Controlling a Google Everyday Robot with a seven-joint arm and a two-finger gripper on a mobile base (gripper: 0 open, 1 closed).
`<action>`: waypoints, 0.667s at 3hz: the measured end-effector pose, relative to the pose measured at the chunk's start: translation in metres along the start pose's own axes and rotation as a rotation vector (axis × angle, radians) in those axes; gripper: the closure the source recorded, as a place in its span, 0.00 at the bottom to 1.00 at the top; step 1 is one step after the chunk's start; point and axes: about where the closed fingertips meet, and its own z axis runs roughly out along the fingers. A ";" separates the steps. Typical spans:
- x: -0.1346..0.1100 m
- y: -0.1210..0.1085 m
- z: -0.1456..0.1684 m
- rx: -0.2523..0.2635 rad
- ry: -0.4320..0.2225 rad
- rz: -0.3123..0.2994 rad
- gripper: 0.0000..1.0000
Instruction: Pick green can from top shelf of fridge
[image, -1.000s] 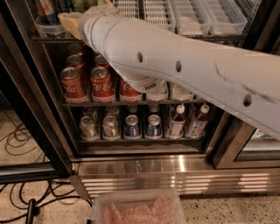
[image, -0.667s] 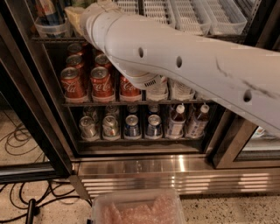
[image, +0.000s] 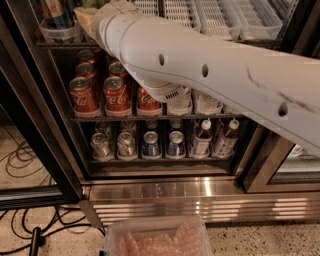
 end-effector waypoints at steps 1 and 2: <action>-0.002 0.000 -0.001 -0.001 -0.003 0.002 1.00; -0.019 -0.004 -0.010 -0.007 -0.031 0.023 1.00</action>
Offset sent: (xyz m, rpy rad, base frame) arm -0.0203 -0.0238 0.0306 0.0842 -0.0298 0.0352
